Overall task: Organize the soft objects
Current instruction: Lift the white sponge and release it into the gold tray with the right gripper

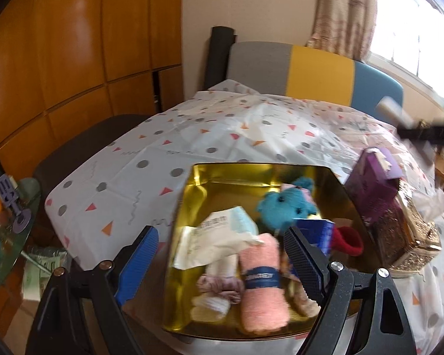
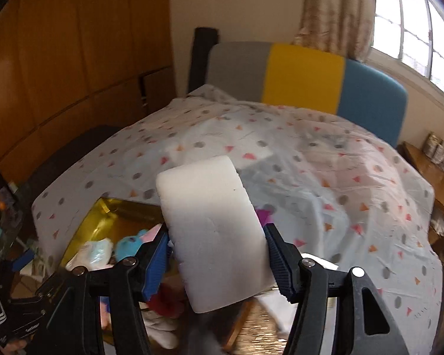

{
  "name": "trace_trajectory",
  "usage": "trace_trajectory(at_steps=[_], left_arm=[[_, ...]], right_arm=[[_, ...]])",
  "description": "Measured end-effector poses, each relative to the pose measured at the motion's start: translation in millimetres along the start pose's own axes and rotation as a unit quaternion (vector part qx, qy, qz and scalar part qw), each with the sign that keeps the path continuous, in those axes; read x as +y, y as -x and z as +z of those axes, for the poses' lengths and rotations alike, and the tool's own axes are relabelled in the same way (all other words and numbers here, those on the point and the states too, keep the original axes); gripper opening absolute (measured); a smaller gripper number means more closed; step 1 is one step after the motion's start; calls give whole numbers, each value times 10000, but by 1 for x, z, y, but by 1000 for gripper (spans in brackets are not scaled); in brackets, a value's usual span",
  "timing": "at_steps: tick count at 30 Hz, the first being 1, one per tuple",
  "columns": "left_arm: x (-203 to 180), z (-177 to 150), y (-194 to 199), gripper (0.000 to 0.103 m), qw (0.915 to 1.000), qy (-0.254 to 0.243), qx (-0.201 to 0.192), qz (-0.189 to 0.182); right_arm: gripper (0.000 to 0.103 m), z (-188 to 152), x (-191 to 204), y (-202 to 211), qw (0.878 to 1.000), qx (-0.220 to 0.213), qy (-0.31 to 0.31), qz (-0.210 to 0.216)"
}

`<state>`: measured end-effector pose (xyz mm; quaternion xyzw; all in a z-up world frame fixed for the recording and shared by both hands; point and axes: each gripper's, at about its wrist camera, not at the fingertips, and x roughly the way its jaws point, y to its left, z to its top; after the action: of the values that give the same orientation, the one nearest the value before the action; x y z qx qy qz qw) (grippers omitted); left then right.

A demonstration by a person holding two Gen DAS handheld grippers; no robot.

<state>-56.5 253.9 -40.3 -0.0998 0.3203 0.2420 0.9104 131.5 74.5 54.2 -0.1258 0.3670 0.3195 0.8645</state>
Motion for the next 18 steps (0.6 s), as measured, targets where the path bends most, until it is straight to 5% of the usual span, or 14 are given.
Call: trace_trajectory(at_steps=[6, 9, 18], left_arm=[[17, -3, -5, 87, 9997, 148, 77, 176], [19, -2, -6, 89, 9997, 153, 86, 183], [14, -2, -4, 96, 9998, 121, 15, 155]], right_arm=[[64, -38, 63, -81, 9940, 950, 83, 536], [65, -53, 69, -119, 9913, 1243, -33, 436], [70, -76, 79, -137, 9910, 1293, 179, 285]])
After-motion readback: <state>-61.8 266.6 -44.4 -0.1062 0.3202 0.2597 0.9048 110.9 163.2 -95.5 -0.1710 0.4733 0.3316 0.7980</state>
